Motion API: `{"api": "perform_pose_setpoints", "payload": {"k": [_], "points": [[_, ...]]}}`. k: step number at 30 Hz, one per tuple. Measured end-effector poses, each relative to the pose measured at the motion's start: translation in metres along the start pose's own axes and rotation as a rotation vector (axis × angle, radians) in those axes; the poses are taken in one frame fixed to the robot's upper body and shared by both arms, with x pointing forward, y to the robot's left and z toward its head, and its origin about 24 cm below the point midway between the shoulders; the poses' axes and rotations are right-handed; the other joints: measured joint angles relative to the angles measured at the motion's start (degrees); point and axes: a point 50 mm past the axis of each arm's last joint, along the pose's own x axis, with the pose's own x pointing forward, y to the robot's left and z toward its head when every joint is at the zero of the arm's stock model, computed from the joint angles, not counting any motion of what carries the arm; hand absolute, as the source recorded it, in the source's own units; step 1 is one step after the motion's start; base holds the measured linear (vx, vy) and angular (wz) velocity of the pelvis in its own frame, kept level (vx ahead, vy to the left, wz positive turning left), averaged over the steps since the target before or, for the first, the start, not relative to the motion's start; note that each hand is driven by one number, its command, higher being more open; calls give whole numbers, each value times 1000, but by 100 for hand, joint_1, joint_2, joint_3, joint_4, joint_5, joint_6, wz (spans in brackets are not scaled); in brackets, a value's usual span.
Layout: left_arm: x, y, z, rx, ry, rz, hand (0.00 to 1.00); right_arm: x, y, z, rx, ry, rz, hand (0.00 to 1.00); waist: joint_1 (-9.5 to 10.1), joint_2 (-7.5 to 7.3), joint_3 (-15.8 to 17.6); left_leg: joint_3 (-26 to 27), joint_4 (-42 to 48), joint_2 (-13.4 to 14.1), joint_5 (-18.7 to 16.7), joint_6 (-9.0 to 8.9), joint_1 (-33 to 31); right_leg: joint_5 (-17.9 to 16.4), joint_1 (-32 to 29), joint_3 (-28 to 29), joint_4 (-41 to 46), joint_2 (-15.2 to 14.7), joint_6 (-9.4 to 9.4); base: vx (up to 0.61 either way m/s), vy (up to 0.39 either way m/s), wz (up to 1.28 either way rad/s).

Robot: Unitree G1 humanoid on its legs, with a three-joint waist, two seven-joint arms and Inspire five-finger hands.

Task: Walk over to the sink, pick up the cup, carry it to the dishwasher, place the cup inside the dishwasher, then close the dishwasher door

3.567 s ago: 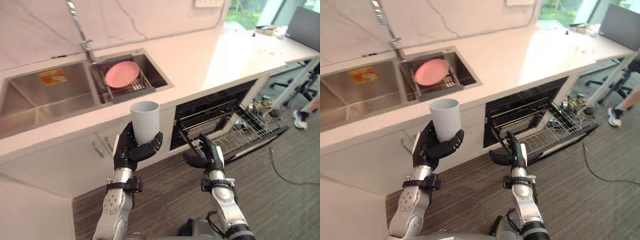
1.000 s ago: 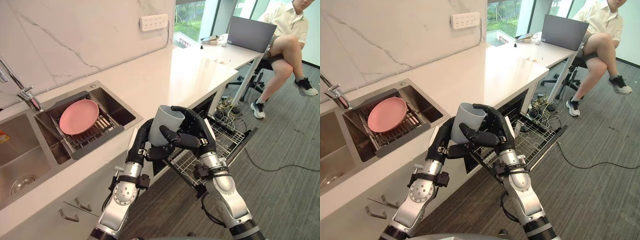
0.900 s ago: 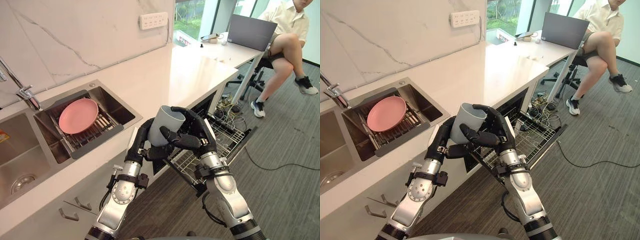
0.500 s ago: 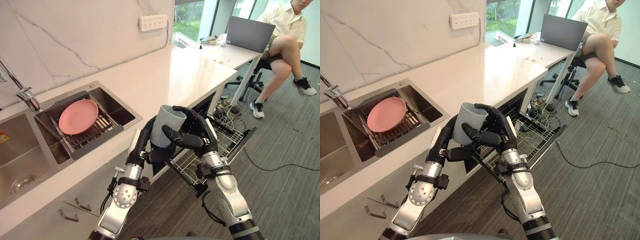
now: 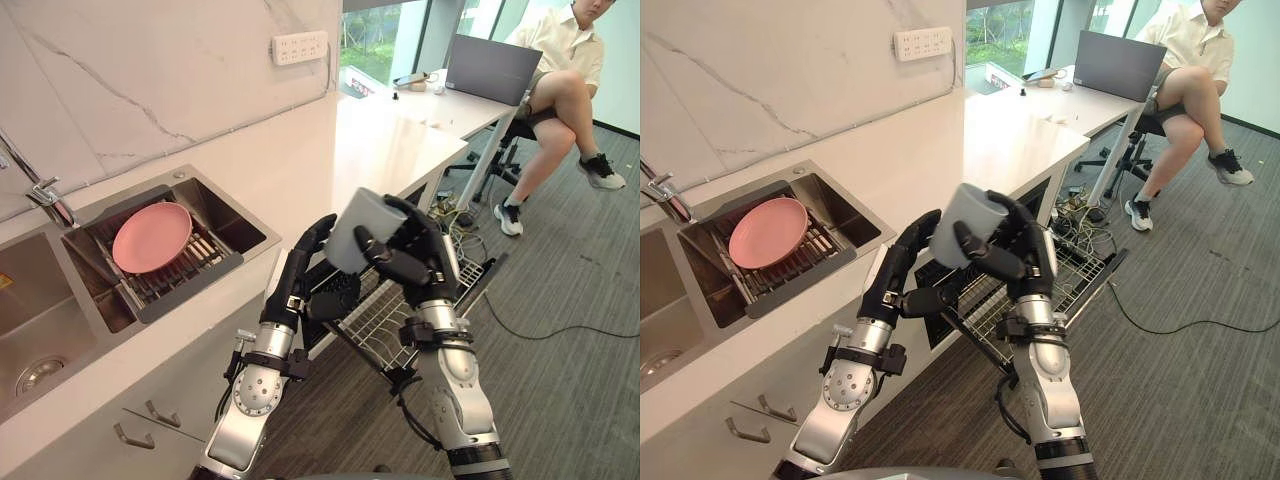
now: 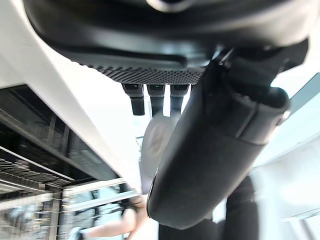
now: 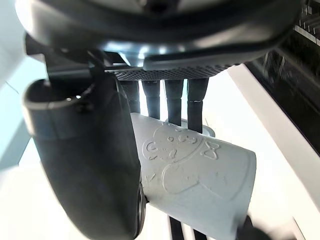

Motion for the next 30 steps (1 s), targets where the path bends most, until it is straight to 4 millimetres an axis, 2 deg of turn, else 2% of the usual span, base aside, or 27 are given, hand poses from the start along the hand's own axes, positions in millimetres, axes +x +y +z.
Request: {"api": "perform_pose_setpoints", "payload": {"k": [3, 7, 14, 17, 22, 24, 27, 29, 30], "points": [[1, 2, 7, -39, -28, 14, 90, -4, -20, 4, -23, -19, -86, 30, -5, 1, 0, 14, -11, 3, -1, -1, 7, 0, 1, 7, -20, 5, 0, 0, 0, 0], [-6, 2, 6, -104, -10, 4, 90, -13, -36, 3, -82, 0, -146, 30, -24, 1, 0, 30, -34, 17, 0, -10, 12, 0, -1, 12, -46, 24, 0, -3, -1, -2], [-23, -2, -6, -256, 75, -43, 90, -24, -52, 0, -170, 39, -158, 30, -6, 4, 2, 12, -67, 11, 1, -14, -20, 0, -15, -6, -71, 24, 1, 0, 3, 1], [-33, -5, -21, -290, 155, -65, 90, -25, -61, -5, -260, 79, -154, 30, -2, 4, 3, -19, -66, 7, 1, -14, -64, -1, -29, -36, -79, 19, 3, -6, 4, 6], [-71, -10, -68, -309, 414, -78, 90, -29, -84, -16, -489, 184, -134, 30, 6, 3, 95, -244, 78, 19, 2, -16, -320, 3, -67, -277, -118, 13, 10, -16, -18, 25], [-87, -4, -89, -285, 533, -67, 90, -24, -93, -21, -589, 223, -125, 30, 67, -4, 354, -378, 261, 61, -1, -20, -526, 15, -120, -402, -110, 26, 25, -73, -47, 29], [-98, 9, -103, -251, 611, -27, 90, -16, -102, -27, -685, 262, -143, 30, 178, 4, 695, -574, 488, 111, -1, -24, -829, 47, -211, -585, -99, 64, -4, -92, -47, 30], [-99, 17, -106, -233, 624, 6, 90, -11, -106, -28, -740, 276, -156, 30, 224, 34, 865, -703, 597, 116, 8, -26, -990, 50, -261, -711, -66, 66, -8, -80, -21, 36], [-98, 23, -109, -218, 632, 36, 90, -1, -110, -26, -786, 278, -165, 30, 300, 84, 1060, -791, 713, 121, 12, -20, -1136, 53, -325, -794, -13, 65, -12, -93, -7, 35]]}}
